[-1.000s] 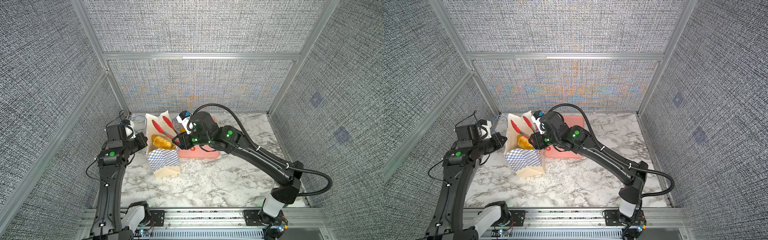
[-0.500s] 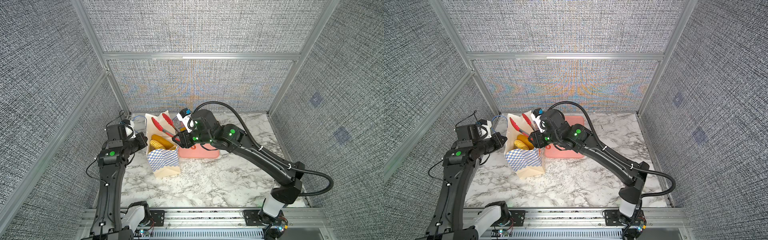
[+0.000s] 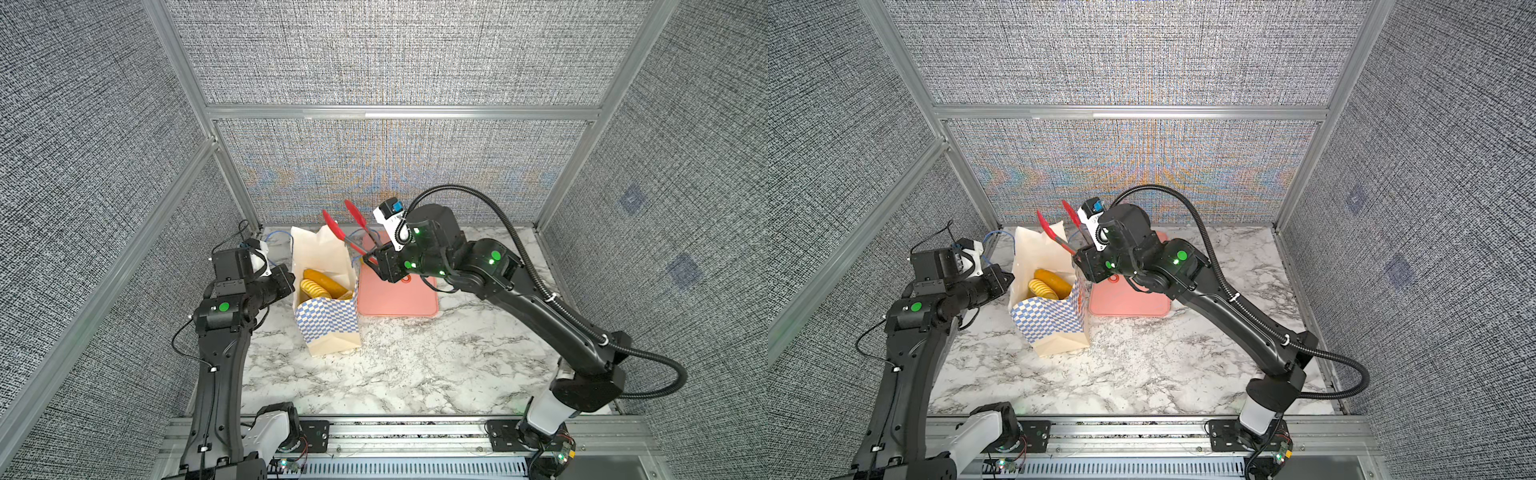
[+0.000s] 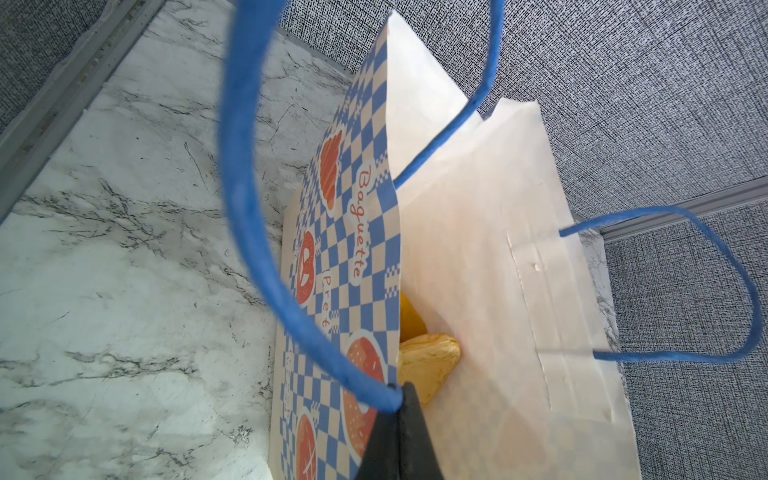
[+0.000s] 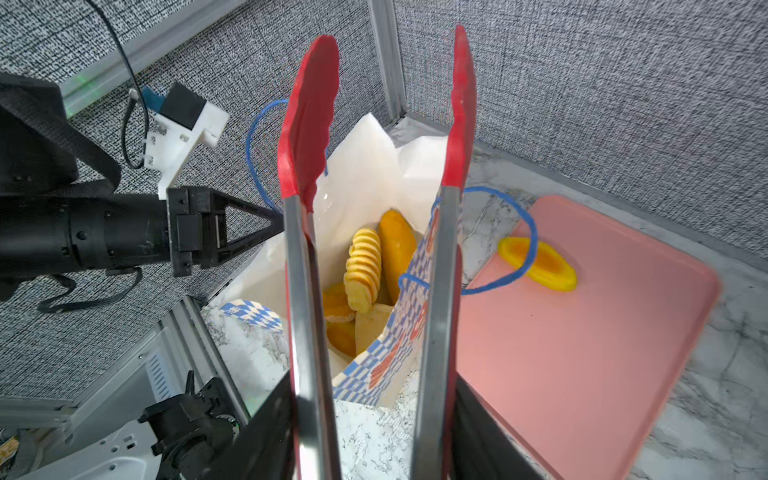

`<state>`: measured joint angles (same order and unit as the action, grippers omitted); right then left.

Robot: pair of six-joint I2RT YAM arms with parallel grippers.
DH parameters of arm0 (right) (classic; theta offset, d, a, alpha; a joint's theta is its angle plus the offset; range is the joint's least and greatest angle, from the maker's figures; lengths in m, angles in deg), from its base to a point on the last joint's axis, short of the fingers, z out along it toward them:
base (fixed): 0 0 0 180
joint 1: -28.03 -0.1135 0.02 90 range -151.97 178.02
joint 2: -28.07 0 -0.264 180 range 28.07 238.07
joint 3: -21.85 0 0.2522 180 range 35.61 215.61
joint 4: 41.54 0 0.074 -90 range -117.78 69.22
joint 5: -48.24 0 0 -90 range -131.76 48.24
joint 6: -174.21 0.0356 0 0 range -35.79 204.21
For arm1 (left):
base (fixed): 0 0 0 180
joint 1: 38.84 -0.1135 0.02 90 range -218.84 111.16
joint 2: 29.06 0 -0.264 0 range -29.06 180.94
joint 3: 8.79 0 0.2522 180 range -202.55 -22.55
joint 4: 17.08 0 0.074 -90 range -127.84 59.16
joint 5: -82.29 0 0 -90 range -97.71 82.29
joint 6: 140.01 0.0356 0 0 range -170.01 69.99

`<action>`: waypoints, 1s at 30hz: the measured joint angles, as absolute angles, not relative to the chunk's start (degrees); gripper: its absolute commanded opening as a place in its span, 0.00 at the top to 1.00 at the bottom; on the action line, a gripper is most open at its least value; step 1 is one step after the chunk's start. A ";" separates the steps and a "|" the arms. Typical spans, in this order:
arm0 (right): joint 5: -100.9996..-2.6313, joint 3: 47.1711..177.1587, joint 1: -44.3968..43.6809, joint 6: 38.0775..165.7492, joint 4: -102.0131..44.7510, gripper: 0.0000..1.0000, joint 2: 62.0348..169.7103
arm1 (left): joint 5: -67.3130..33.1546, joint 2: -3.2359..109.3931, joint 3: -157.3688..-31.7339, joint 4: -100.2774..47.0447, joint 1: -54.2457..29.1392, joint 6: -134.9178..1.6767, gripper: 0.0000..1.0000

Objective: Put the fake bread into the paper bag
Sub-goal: 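Move the open tongs back over the flat yellow bread on the tray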

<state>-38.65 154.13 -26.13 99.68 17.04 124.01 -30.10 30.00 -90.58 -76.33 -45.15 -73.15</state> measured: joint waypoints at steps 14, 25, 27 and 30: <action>-39.37 144.43 -15.59 101.01 16.60 0.46 116.60 | -30.12 30.38 -90.58 -76.33 -45.15 -73.13 1.00; -45.27 135.73 -6.80 105.67 14.22 0.46 115.09 | -30.12 30.38 -90.58 -76.33 -45.15 -73.00 1.00; -46.78 134.11 -5.45 106.78 13.39 0.46 115.47 | -30.12 30.38 -90.58 -76.33 -45.15 -73.00 1.00; -49.29 131.79 -3.63 108.42 12.14 0.47 116.54 | -30.12 30.38 -90.58 -76.33 -45.15 -72.97 1.00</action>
